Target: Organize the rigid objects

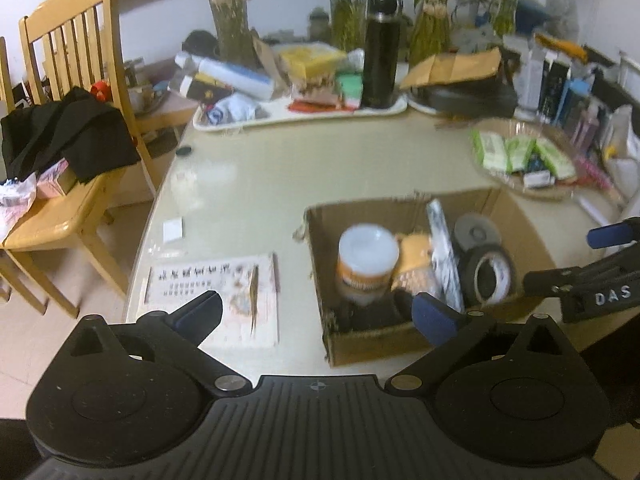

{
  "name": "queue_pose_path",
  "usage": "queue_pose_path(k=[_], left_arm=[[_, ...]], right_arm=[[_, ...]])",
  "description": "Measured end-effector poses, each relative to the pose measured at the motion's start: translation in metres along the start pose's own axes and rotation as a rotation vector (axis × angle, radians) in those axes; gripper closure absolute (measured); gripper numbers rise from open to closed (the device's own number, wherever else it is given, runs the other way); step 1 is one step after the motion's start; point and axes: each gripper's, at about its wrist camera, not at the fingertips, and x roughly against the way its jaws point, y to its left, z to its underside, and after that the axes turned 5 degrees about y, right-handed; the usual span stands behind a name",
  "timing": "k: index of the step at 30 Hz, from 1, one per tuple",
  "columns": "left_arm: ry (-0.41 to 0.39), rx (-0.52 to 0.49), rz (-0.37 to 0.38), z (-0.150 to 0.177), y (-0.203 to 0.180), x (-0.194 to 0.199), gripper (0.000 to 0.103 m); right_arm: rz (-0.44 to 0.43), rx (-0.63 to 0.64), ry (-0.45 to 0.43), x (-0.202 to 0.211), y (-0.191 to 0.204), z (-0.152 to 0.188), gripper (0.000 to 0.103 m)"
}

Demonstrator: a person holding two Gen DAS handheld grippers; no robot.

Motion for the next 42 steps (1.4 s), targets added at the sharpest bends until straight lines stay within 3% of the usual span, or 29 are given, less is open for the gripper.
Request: queue_pose_path(k=[6,12,16,29,42], left_arm=[[0.065,-0.041,-0.014,0.008,-0.006,-0.004,0.000],[0.171,-0.061,0.019,0.017,-0.011,-0.019,0.000],[0.184,-0.068,0.025,0.020,-0.011,-0.022,0.000],[0.214,-0.056,0.056,0.018,-0.011,-0.027,0.000],[0.254,-0.073,0.061,0.020,-0.016,-0.035,0.000]], right_arm=[[0.011,0.022,0.064,-0.005,0.008,0.018,0.000],[0.030,0.070,0.119,-0.015,0.019,0.025,0.000],[0.039,0.076,0.160,-0.024,0.022,0.025,0.000],[-0.043,0.076,0.203,-0.054,0.025,0.032,0.000],[-0.042,0.071,0.190,-0.052,0.022,0.030,0.000]])
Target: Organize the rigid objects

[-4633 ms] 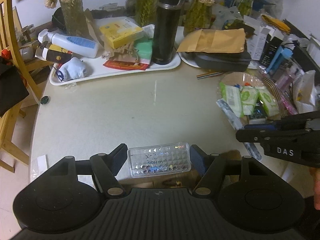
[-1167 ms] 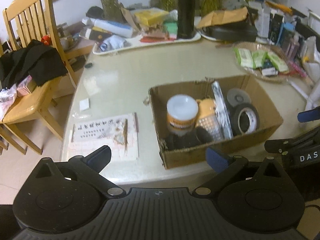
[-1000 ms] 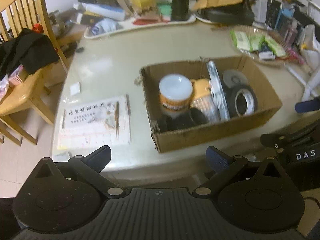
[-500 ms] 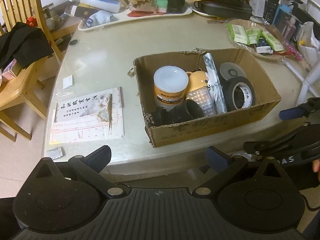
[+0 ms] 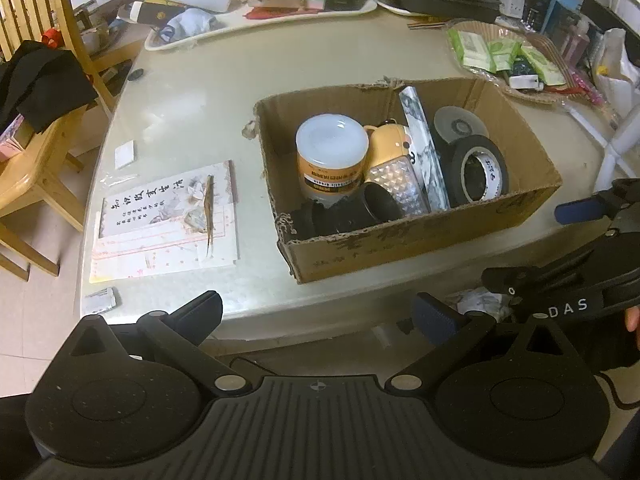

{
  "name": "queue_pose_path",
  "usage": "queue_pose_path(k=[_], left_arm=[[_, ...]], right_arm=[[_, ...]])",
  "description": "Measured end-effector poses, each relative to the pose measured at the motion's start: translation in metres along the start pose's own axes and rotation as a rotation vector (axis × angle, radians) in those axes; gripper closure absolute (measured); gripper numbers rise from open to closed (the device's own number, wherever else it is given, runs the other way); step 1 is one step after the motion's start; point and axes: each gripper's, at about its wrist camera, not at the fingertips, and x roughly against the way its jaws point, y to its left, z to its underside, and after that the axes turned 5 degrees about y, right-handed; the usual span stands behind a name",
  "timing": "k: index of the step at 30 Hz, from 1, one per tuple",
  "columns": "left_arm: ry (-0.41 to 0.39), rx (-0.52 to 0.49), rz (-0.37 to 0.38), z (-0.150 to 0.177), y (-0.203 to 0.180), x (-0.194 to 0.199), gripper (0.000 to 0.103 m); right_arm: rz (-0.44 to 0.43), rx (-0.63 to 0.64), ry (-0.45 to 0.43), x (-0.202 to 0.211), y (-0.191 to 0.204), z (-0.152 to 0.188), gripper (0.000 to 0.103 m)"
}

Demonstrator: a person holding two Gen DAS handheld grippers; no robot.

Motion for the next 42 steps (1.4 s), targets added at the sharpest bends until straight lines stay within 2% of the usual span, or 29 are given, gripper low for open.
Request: queue_pose_path(k=[18,42], left_arm=[[0.019,0.035,0.020,0.000,0.003,-0.003,0.000],[-0.026,0.066,0.037,-0.001,0.005,0.004,0.000]], right_arm=[[0.001,-0.015,-0.029,0.011,-0.005,0.001,0.000],[0.000,-0.017,-0.065,0.019,-0.005,0.000,0.000]])
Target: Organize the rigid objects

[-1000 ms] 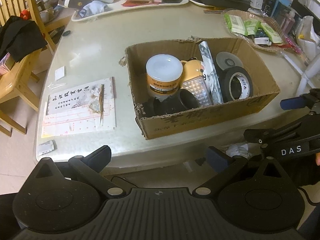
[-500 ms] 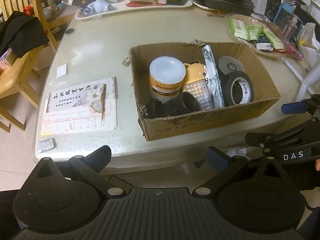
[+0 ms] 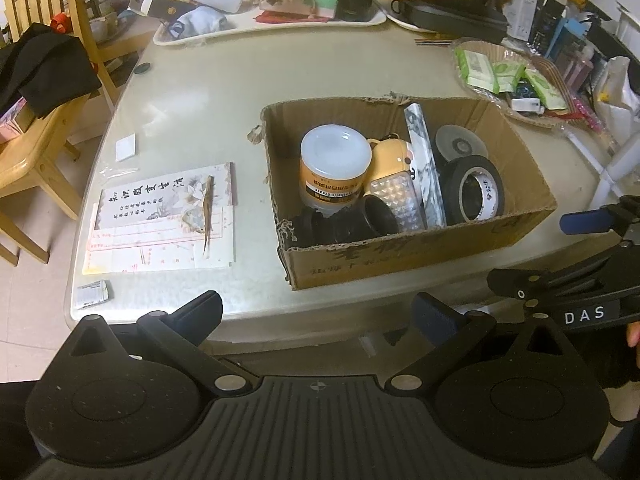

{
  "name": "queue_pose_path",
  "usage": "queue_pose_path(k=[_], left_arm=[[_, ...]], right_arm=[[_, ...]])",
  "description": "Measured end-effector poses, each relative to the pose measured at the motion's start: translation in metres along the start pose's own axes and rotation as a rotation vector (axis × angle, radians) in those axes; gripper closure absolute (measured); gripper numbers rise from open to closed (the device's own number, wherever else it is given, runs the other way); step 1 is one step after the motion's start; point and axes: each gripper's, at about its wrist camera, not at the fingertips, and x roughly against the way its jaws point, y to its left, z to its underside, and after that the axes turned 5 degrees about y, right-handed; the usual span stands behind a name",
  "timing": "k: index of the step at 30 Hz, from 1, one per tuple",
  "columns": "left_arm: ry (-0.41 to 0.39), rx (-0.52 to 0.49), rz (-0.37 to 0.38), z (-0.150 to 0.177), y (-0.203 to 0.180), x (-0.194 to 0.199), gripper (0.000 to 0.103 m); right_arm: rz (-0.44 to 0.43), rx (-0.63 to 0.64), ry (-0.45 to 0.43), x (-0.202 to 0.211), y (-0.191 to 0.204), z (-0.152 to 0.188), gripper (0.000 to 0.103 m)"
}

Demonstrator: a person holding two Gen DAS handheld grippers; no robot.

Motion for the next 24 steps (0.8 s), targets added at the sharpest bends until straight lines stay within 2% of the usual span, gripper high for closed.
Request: queue_pose_path(k=[24], left_arm=[[-0.005,0.004,-0.004,-0.0007,0.0010,0.0005,0.000]], right_arm=[[0.000,0.000,-0.007,0.0015,0.0002,0.0001,0.000]])
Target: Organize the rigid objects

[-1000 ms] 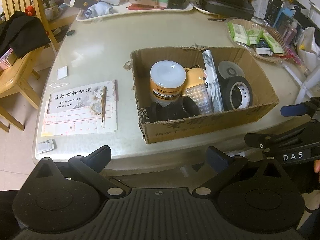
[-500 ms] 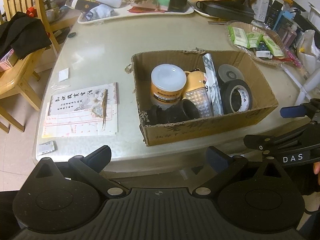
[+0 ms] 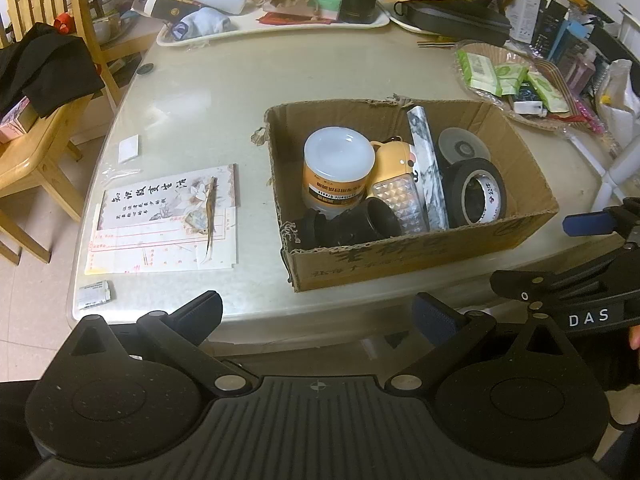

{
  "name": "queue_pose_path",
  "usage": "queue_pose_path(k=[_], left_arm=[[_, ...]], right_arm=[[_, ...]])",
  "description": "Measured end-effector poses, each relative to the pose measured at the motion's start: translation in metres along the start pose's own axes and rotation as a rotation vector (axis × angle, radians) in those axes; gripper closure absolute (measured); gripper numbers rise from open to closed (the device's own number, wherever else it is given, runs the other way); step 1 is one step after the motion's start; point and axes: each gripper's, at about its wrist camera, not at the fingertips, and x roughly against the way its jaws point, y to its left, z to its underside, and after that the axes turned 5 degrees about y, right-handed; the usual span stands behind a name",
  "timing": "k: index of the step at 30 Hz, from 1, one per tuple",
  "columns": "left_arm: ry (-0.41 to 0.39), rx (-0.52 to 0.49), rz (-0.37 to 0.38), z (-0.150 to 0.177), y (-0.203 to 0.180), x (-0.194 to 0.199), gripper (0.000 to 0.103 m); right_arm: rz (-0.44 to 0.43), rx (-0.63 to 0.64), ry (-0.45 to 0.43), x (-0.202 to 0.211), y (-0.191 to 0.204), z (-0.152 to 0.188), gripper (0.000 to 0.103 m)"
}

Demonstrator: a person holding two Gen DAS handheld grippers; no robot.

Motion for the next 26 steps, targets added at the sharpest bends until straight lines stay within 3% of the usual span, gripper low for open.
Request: queue_pose_path(k=[18,26], left_arm=[[0.000,-0.002,0.000,0.0013,0.0003,-0.0009,0.000],[-0.036,0.014,0.015,0.0019,0.0006,0.0038,0.000]], right_arm=[[0.002,0.002,0.005,0.0003,0.0012,0.0000,0.000],[0.002,0.002,0.004,0.0006,0.0018,0.0000,0.000]])
